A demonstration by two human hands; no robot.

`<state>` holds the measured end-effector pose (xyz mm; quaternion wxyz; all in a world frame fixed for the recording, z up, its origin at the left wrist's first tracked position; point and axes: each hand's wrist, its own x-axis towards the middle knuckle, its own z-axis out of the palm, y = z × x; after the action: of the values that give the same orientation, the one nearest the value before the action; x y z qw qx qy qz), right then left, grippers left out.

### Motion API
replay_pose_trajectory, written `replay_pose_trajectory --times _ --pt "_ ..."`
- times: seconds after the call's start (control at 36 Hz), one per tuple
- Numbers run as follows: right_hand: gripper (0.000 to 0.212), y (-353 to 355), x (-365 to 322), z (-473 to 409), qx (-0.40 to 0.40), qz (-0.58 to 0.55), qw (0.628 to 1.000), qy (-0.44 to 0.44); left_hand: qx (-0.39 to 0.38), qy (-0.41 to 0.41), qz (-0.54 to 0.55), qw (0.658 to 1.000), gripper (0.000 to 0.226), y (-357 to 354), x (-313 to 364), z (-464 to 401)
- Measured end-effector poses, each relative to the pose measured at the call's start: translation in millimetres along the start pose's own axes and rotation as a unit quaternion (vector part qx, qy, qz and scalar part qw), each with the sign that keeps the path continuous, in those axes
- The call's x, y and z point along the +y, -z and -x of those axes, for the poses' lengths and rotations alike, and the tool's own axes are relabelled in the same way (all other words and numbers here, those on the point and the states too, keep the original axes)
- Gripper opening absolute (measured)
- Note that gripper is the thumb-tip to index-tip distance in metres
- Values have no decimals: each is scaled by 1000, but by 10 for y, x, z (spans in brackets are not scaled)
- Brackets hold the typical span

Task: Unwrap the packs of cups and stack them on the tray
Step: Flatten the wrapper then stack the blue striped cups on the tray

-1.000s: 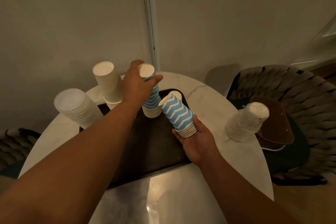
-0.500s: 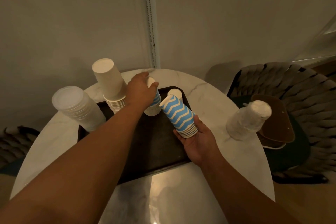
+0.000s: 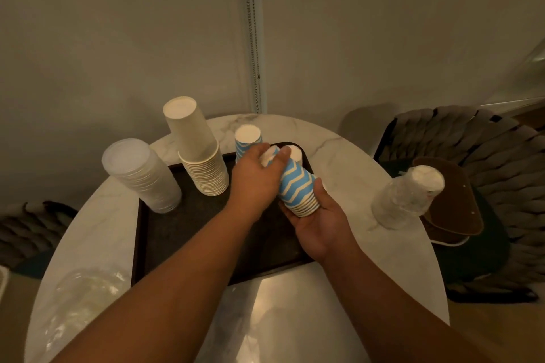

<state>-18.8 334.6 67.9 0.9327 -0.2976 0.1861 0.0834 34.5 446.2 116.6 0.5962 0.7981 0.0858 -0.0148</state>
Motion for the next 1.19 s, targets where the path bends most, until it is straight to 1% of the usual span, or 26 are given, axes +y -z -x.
replay_pose_trajectory --times 0.08,0.17,0.31,0.42,0.47,0.53,0.58,0.72,0.78,0.86,1.11,1.19 --pt "54 12 39 28 0 25 1000 10 32 28 30 999 40 42 -19 -48" --pt "49 25 51 37 0 35 999 15 66 6 1 998 39 81 56 -113" --pt "52 109 -21 8 20 -2 1000 12 121 -108 -98 982 50 243 460 -343" --pt "48 175 -51 -30 29 -11 999 9 149 -225 -166 949 57 374 765 -543" --pt "45 182 -66 -37 30 -14 999 9 143 -251 -216 933 59 395 775 -627" --pt "48 185 -81 -43 34 -15 999 7 124 -249 -262 924 60 384 682 -696" --pt "53 195 -94 -50 43 -15 999 5 96 -229 -298 921 61 361 541 -741" --pt "60 249 -118 -60 64 -20 998 6 28 -181 -335 924 61 294 233 -765" --pt "59 267 -120 -64 68 -17 998 6 5 -171 -350 921 55 269 151 -769" --pt "59 280 -114 -57 73 -17 997 4 -26 -169 -387 906 46 245 57 -794" --pt "58 258 -101 -44 79 -25 997 -1 -32 -160 -401 901 45 215 2 -846" --pt "56 228 -107 -34 74 -26 997 -4 -26 -167 -420 892 48 217 27 -792"
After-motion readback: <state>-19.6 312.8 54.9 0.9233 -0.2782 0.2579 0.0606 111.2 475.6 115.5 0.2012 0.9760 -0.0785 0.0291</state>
